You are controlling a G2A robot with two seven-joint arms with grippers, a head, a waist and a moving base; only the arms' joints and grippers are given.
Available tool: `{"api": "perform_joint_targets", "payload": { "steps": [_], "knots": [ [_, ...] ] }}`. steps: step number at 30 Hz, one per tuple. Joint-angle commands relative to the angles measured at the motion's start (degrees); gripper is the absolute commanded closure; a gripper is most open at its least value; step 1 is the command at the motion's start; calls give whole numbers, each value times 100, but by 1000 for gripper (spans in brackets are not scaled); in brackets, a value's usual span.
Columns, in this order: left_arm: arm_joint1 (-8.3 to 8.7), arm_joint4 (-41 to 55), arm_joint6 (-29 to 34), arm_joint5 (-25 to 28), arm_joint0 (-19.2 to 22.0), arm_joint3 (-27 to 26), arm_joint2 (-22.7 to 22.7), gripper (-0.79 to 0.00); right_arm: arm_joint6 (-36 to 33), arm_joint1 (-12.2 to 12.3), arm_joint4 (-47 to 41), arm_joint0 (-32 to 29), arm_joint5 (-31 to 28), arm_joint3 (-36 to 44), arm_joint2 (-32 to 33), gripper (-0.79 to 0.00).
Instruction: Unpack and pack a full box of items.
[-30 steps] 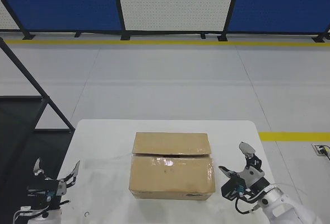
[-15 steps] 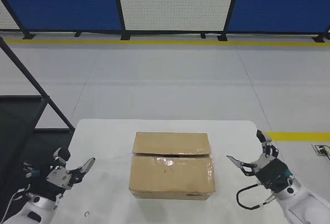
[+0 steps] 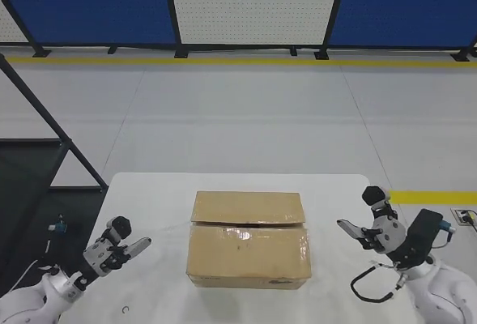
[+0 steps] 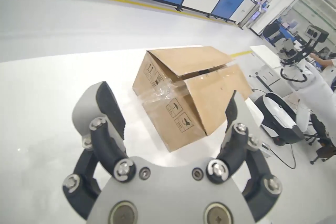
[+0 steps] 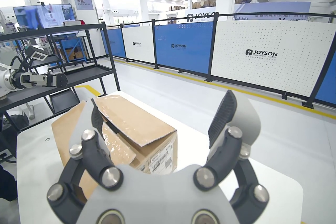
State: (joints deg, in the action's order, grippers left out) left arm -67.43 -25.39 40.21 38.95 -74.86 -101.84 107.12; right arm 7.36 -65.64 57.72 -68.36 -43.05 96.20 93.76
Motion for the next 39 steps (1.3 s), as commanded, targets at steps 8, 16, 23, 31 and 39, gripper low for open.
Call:
{"api": "perform_joint_targets", "payload": {
  "steps": [8, 16, 23, 31, 39],
  "knots": [
    [20, 1268, 648, -843, 214, 199, -460, -785, -733, -26, -962, 207, 170, -332, -328, -785],
    [193, 3298, 2579, -1886, 975, 779, -506, -785, -4576, 199, -4891, 834, 249, -913, -404, -785],
    [309, 4133, 3946, -2774, 1461, 1293, -700, -785, -6986, 386, -6339, 1086, 1083, -989, -340, -785],
    [309, 4133, 3946, -2774, 1461, 1293, -700, -785, -6986, 386, -6339, 1086, 1083, -989, -340, -785],
    [338, 4043, 3154, -2888, 1500, 1256, -877, -785, -7112, 375, -6220, 1246, 1613, -1245, -939, -785]
  ]
}}
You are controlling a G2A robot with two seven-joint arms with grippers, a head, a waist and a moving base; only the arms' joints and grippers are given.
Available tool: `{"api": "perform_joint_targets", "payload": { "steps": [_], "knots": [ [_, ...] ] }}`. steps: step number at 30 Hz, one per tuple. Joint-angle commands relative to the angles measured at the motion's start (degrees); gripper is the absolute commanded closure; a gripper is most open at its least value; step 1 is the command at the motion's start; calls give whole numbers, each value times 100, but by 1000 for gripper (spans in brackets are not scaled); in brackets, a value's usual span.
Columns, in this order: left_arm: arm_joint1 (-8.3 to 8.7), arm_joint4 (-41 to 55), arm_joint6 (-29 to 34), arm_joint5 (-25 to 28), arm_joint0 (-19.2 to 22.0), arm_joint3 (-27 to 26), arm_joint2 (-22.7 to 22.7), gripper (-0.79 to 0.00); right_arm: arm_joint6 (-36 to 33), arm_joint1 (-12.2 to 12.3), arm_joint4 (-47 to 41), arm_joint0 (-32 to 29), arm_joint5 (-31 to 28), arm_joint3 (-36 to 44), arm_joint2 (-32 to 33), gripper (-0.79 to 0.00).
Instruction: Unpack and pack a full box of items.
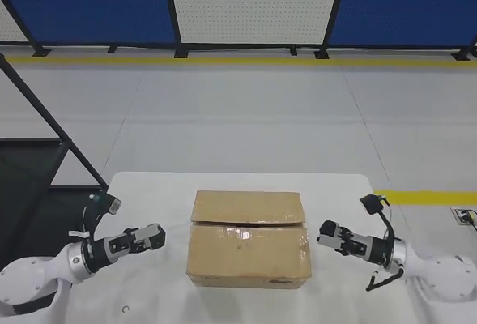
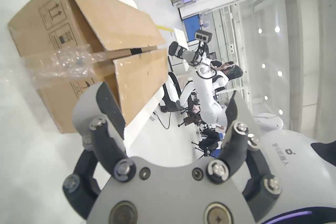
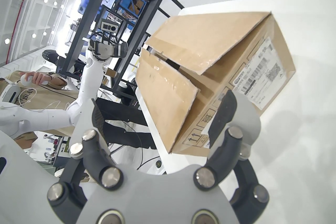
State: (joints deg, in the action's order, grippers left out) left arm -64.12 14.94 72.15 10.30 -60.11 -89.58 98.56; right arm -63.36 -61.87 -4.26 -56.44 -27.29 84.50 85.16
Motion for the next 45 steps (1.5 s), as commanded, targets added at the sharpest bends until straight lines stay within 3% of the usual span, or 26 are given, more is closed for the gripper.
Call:
{"api": "perform_joint_targets", "payload": {
  "steps": [1, 11, 21, 28, 38, 45],
  "knots": [
    [13, 8, -43, -27, 43, 45, -34, -785, -40, -7, -70, 93, 31, -120, -121, -785],
    [98, 11, -140, 22, 112, 339, -164, -785, -841, 17, -1290, 288, -522, -402, -377, -785],
    [165, 126, -125, 101, 80, 269, -373, -785, -1083, 294, -2310, -168, -282, 626, -291, -785],
    [207, 194, 65, 186, 102, 188, -572, -785, -1154, 540, -2465, -389, -212, 1123, -348, -785],
    [277, 637, 810, 383, 135, 56, -853, -785, -1320, 947, -2349, -522, -47, 1543, -827, -785],
    [353, 1126, 1585, 228, 173, 58, -1109, -785, -1136, 1286, -1942, -584, -230, 1541, -1354, -785]
  ]
}}
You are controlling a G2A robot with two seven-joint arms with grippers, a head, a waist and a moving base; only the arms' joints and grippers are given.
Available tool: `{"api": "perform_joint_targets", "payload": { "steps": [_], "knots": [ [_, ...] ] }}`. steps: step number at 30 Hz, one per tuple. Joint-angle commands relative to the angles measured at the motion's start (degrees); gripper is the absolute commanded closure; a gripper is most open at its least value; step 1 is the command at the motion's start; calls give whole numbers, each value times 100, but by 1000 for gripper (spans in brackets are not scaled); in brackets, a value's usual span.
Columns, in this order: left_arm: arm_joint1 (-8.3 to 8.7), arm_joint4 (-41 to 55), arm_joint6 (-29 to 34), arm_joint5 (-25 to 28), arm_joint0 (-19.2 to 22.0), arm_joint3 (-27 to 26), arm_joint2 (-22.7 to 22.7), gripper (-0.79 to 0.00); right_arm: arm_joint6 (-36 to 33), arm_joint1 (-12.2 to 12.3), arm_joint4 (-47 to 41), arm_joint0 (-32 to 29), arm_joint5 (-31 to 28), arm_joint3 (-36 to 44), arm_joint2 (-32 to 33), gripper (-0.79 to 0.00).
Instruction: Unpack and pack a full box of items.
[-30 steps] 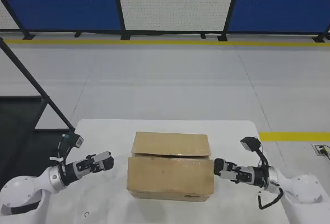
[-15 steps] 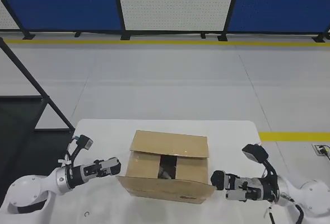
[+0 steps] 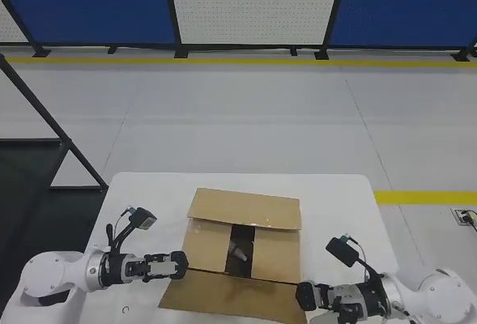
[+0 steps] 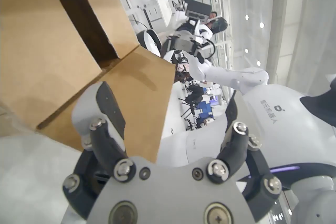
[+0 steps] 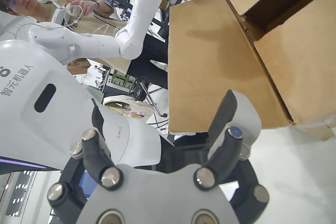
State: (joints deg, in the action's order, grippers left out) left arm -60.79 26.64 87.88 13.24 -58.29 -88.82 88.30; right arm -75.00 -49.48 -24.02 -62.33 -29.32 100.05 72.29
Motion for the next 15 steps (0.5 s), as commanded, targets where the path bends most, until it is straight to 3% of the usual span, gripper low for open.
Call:
{"api": "perform_joint_targets", "payload": {
  "steps": [1, 15],
  "knots": [
    [47, -97, 12, -120, -9, -54, -170, -785, 34, 96, 55, 24, -34, -17, -141, -785],
    [464, -722, 12, -92, 53, -25, -1000, -785, 631, 531, -116, 543, -629, -778, -1057, -785]
  ]
}}
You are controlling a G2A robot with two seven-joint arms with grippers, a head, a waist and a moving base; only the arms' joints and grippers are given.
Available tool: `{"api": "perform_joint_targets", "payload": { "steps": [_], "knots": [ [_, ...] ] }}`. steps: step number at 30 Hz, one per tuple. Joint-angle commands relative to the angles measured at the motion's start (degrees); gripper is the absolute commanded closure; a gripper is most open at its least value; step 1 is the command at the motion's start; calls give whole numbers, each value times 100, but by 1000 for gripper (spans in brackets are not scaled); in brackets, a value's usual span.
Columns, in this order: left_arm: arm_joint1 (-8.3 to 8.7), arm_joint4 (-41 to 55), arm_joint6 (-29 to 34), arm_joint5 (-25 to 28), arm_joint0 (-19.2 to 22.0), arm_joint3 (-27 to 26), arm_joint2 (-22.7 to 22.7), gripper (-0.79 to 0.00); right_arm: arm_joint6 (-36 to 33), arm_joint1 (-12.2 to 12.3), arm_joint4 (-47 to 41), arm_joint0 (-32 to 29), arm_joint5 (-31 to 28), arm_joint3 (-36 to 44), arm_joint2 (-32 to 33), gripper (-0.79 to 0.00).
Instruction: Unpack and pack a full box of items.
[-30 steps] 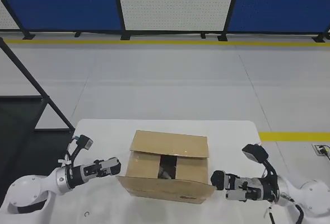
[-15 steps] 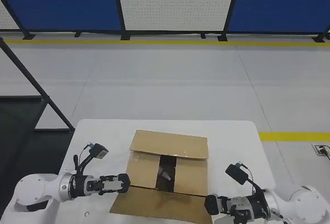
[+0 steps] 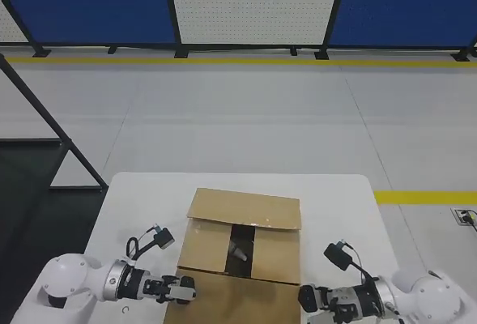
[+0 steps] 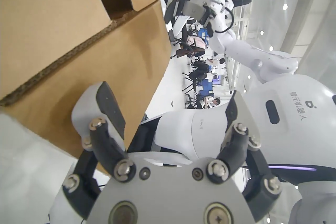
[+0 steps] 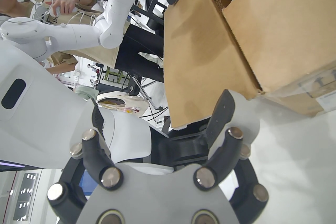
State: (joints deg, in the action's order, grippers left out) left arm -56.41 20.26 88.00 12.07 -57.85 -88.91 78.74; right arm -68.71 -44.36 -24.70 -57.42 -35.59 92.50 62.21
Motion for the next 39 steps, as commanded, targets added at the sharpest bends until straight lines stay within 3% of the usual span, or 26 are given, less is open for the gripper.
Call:
{"api": "perform_joint_targets", "payload": {
  "steps": [1, 20, 32, 35, 39],
  "knots": [
    [42, -112, 0, 35, 10, -25, -73, -785, 11, 31, -80, 89, -11, -47, -85, -785],
    [237, -176, -53, 174, 16, -48, -392, -785, 994, 156, -798, 545, -992, -831, -411, -785],
    [269, -147, -202, 152, -7, -5, -514, -785, 966, 143, -648, 594, -802, -887, -477, -785],
    [273, -143, -226, 146, 5, -29, -559, -785, 1345, 100, -1004, 529, -461, -927, -451, -785],
    [275, -41, -226, 118, 26, -51, -627, -785, 1423, -51, -2340, 616, 85, -1205, -592, -785]
  ]
}}
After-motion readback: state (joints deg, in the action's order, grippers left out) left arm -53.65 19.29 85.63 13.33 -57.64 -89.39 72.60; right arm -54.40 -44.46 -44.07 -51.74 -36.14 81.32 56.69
